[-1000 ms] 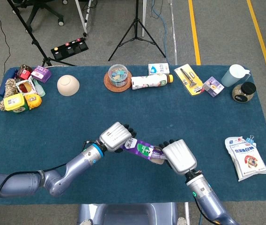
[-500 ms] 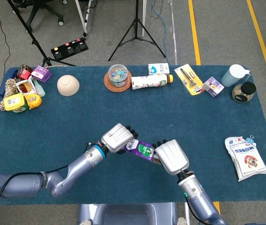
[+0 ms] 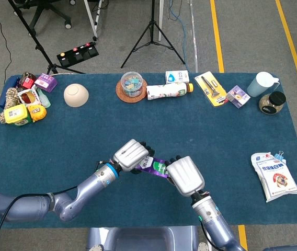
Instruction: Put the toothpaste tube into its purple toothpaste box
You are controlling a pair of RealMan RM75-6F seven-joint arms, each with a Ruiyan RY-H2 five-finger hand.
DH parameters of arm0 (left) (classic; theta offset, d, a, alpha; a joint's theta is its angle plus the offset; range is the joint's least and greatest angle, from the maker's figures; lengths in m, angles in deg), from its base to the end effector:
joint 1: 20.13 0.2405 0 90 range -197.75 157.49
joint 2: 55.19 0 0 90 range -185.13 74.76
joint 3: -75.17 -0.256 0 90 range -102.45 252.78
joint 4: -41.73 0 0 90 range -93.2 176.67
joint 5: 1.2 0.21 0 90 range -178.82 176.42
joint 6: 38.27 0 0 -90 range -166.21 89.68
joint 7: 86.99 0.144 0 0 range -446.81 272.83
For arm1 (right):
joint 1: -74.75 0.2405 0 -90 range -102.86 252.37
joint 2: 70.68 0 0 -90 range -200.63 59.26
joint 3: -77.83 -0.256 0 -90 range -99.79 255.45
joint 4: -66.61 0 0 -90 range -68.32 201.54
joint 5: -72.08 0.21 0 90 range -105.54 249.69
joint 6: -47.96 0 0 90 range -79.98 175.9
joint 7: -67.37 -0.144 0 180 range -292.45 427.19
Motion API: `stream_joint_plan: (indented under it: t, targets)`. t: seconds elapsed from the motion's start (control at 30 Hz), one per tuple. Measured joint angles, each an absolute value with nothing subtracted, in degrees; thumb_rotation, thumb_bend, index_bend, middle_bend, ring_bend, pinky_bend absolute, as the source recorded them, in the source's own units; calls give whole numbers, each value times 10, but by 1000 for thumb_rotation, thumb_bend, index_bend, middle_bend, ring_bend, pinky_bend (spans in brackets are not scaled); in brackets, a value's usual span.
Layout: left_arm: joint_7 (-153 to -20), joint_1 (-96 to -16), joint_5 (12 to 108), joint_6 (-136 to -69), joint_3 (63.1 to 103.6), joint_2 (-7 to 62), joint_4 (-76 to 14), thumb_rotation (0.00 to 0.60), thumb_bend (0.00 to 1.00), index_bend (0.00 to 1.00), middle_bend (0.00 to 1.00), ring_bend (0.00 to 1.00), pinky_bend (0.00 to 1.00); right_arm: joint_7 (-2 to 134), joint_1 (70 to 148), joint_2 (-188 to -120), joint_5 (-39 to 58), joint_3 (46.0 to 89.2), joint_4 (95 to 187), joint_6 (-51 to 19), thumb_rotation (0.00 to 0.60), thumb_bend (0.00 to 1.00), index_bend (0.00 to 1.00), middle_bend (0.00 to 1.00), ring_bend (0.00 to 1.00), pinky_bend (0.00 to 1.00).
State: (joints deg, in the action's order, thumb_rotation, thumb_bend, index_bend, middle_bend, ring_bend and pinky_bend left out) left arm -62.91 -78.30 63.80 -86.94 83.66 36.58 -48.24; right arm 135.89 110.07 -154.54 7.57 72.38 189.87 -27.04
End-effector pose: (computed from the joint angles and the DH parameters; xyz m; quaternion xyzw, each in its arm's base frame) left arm -0.0338 0.3237 -0.0559 -0.8422 -0.2679 -0.3810 0.2716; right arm -0.0726 -0.2325 0.0334 0.7900 -0.2090 0.3322 0.4711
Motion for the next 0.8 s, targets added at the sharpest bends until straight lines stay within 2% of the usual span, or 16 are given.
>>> stream_joint_plan:
  t: [0.1,0.2,0.5,0.6,0.8]
  targets:
    - [-633,-782,640,-871,836,368,-480,600,205,523,493,409,666,1357,1102,-1543,91,725,1913,-270,600,502,215,373,356,701]
    - [-639,-780,642,-873,836,372,-478,600,217,532,503,418,680,1356,1104,-1534,94,727,1923,-272,600,430,117,265,265,668]
    - [-713,-766,648,-877,845,395,-463,600,237,564,538,452,701,1343,1103,-1523,44,735,1936,-288,600,269,57,40,63,473]
    - [-733,-762,657,-877,845,401,-452,600,239,564,539,453,701,1333,1101,-1518,26,736,1943,-292,600,256,50,10,25,429]
    - [-779,-754,682,-882,846,416,-427,600,238,567,542,458,701,1308,1093,-1498,-14,738,1958,-300,600,252,48,0,13,418]
